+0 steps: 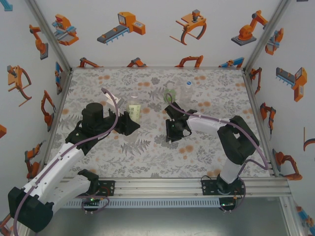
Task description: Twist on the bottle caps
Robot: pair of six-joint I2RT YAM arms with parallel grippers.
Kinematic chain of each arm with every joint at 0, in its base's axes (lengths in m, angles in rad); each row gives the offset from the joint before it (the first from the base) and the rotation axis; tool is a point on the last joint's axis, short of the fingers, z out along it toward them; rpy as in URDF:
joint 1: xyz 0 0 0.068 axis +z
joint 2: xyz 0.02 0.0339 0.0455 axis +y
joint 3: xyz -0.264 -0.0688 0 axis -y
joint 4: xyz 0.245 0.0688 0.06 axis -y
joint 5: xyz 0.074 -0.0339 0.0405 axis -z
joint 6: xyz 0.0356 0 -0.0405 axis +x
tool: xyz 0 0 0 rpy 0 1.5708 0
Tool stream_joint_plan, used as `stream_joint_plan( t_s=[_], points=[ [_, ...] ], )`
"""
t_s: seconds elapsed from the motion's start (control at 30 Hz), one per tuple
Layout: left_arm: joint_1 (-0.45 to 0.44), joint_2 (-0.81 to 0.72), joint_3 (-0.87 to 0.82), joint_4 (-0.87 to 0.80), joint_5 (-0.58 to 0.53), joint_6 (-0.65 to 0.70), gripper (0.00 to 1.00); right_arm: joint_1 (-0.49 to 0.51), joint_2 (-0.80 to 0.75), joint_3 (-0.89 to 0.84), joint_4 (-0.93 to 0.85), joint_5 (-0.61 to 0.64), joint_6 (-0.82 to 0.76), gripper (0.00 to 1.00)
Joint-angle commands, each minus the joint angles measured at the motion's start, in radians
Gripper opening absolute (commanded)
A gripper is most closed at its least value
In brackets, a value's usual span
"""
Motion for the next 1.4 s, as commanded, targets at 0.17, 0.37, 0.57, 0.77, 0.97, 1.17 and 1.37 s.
stream_joint_plan(
  t_s=[0.17, 0.37, 0.57, 0.77, 0.97, 1.17, 1.37],
  points=[
    [0.003, -0.022, 0.028, 0.006, 0.003, -0.001, 0.0, -0.006, -0.004, -0.023, 0.082, -0.087, 0.051, 0.19],
    [0.003, -0.027, 0.03, 0.003, 0.0, -0.002, 0.0, -0.074, -0.027, -0.147, 0.342, -0.257, 0.178, 0.2],
    [0.004, -0.027, 0.03, 0.001, 0.001, -0.002, 0.0, -0.148, -0.06, -0.332, 0.539, -0.325, 0.285, 0.3],
    [0.004, -0.022, 0.028, 0.006, 0.004, -0.007, 0.0, -0.176, -0.133, -0.363, 0.385, -0.234, 0.235, 0.37],
    [0.004, -0.017, 0.028, 0.009, 0.006, -0.01, 0.0, -0.155, -0.159, -0.259, 0.235, -0.154, 0.174, 0.36],
    [0.004, -0.028, 0.026, -0.002, -0.01, 0.001, 0.0, -0.037, -0.158, -0.072, 0.033, 0.054, 0.093, 0.42],
    [0.005, -0.036, 0.026, -0.016, -0.02, 0.006, 0.0, 0.083, -0.103, 0.035, -0.084, 0.241, 0.033, 0.49]
  ],
)
